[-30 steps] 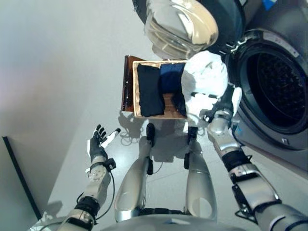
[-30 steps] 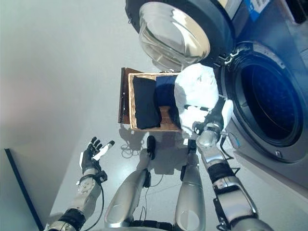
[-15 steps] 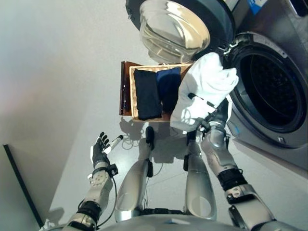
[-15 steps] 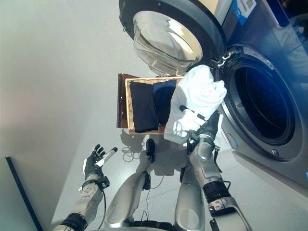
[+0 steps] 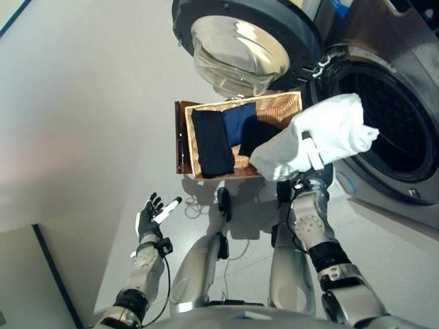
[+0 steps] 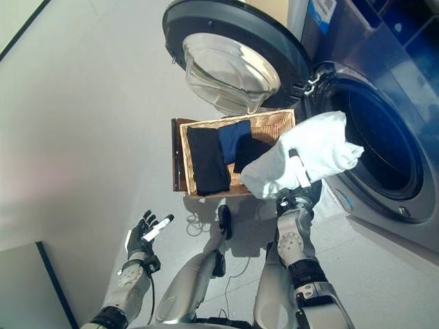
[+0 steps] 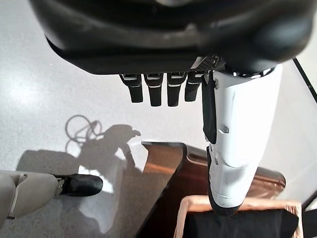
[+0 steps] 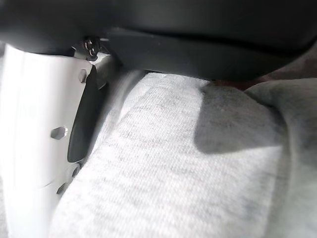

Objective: Pick up the clothes and place them into the washing machine

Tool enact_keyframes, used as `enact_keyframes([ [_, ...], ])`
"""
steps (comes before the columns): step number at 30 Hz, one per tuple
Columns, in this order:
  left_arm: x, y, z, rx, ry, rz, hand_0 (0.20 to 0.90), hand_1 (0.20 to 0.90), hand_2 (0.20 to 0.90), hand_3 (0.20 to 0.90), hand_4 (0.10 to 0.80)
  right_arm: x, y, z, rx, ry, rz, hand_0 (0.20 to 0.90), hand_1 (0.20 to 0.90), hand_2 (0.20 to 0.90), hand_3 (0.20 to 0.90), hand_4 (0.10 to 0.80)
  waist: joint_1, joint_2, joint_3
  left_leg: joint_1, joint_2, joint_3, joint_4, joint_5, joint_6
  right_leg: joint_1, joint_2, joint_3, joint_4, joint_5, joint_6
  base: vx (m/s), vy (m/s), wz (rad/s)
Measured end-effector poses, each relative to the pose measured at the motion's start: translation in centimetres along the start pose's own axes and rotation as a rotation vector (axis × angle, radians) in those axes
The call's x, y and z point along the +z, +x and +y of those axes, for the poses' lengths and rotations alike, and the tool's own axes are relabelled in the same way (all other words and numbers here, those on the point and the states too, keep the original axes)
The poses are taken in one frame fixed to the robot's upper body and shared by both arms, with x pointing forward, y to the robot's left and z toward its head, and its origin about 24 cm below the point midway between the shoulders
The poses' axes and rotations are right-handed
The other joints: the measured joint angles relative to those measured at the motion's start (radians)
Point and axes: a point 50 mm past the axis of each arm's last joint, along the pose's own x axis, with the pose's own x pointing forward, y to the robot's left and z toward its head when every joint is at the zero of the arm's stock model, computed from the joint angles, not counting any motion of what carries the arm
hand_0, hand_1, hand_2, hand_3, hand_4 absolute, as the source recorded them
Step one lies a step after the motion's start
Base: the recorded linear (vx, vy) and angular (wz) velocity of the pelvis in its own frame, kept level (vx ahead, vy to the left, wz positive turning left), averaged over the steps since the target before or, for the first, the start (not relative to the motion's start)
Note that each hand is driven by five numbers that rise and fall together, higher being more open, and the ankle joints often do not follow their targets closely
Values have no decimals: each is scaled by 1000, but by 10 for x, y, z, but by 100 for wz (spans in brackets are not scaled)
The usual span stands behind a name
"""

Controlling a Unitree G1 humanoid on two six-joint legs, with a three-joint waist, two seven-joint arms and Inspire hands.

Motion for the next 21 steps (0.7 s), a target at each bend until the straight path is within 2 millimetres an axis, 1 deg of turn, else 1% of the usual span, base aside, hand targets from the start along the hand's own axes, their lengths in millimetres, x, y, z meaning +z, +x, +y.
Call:
enact_keyframes([
  [3,-3,-1,-1,-1,-18,13,900,900,900,900,800,1,2,-4,-26,40,4,200,200,200,200,300,-8,8,-4,0,-2,17,0,-3,3,-10,0,16,2,1,0,-2,-5,-15],
  [6,-5,-2,-4,-18,-19,19,900,900,900,900,800,3,5,-9,-54,87,-4,200,200,200,200,300,-9,15,-8,-1,-5,23,-1,-4,4,-23,-3,19,18,0,0,7,-3,-10],
  [10,-7,-3,-6,-24,-26,27,900,900,900,900,800,12,11,-9,-83,141,-36,200,200,200,200,300,-9,24,-14,-4,-10,40,-5,-7,8,-42,-5,42,32,0,0,12,3,-10],
  [14,-9,-4,-10,-29,-46,37,900,900,900,900,800,27,19,-5,-96,205,-87,200,200,200,200,300,-7,44,-29,-22,-13,48,-5,-7,9,-71,-7,47,45,0,0,2,0,-1],
  [17,-11,-5,-9,-26,-53,45,900,900,900,900,800,30,24,0,-107,236,-91,200,200,200,200,300,-9,46,-31,-20,-12,50,-5,-7,9,-72,-6,47,53,-2,2,8,-1,-2],
  [18,-12,-5,-8,-28,-52,48,900,900,900,900,800,36,27,4,-108,249,-103,200,200,200,200,300,-7,46,-31,-20,-13,52,-4,-7,8,-75,-6,50,55,-5,6,0,0,0],
  [21,-14,-6,-8,-30,-50,53,900,900,900,900,800,49,36,14,-108,268,-135,200,200,200,200,300,-4,48,-32,-23,-15,56,-4,-5,6,-85,-7,55,60,-5,6,11,-16,-4],
])
